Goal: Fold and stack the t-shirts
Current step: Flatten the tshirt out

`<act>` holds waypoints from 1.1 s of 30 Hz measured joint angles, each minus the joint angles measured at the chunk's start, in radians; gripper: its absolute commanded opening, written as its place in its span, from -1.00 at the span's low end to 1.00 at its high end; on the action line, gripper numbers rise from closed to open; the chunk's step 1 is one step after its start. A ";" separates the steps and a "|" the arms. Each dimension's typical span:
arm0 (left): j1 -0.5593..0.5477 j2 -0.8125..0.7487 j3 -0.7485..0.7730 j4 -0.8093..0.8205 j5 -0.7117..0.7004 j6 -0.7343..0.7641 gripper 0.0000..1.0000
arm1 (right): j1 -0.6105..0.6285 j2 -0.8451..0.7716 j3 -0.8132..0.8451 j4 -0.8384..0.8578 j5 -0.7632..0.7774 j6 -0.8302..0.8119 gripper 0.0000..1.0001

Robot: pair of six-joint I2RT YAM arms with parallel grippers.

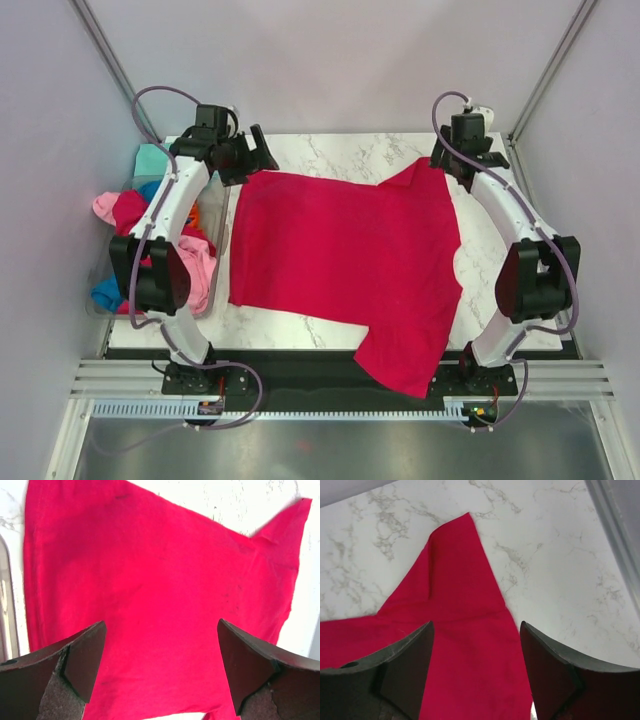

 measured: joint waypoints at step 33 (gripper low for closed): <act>-0.280 0.109 -0.406 0.200 -0.113 -0.012 0.99 | -0.212 0.677 0.505 0.013 -0.257 0.006 0.43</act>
